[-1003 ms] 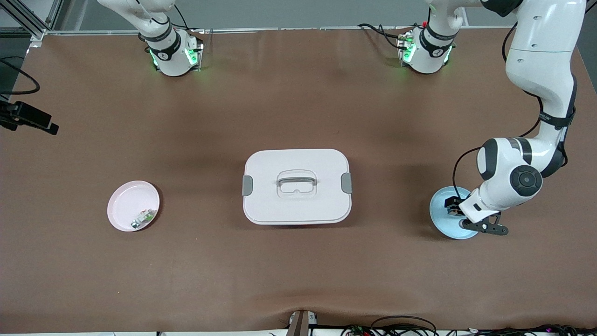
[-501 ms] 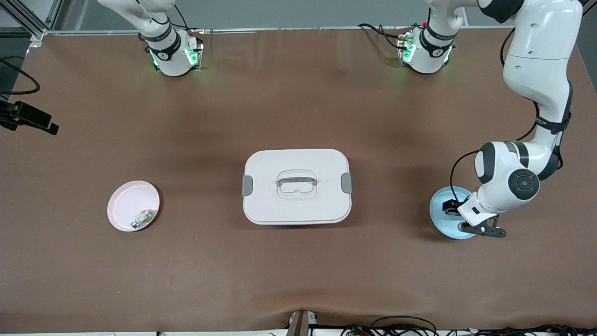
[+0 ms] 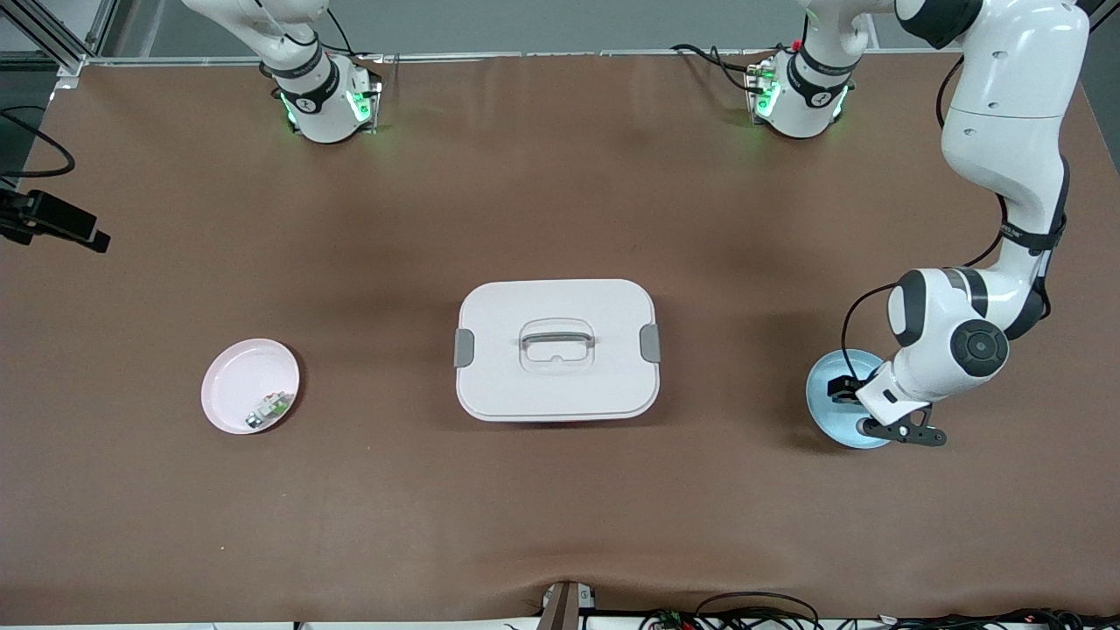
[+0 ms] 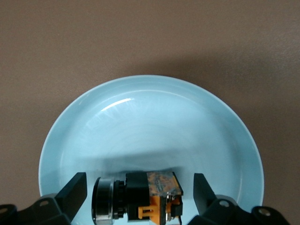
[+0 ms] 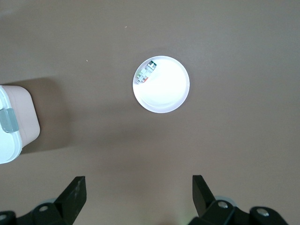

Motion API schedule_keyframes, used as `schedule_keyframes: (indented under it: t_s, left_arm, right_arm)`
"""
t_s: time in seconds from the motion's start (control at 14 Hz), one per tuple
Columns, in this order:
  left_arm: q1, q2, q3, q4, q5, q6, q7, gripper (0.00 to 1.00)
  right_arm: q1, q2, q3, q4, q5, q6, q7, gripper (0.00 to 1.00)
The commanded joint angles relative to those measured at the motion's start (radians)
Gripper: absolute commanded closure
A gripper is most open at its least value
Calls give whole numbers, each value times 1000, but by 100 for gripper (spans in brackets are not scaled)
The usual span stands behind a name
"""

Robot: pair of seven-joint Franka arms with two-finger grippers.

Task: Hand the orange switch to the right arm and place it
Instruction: 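Lift the orange switch off the blue plate with the left gripper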

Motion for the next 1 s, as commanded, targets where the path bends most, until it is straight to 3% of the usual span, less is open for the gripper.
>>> schedule_keyframes:
  t_s: [0.0,0.21,0.57,0.93]
  left_arm:
    - [7,6,-6,-1,-11,17,-2,0]
    - [7,6,-6,-1,-13,17,-30,0]
    - [3,6,-6,-1,-13,17,-35,52]
    - [-6,1,-6,-1,-16,17,-140,84]
  right_arm:
    - [-8,-21,4,-18,10,-2,10,0]
    - [-8,-21,4,-18,10,-2,10,0]
    - [-9,-21,4,-18,10,-2,10,0]
    - [-9,-21,4,-18,10,-2,10,0]
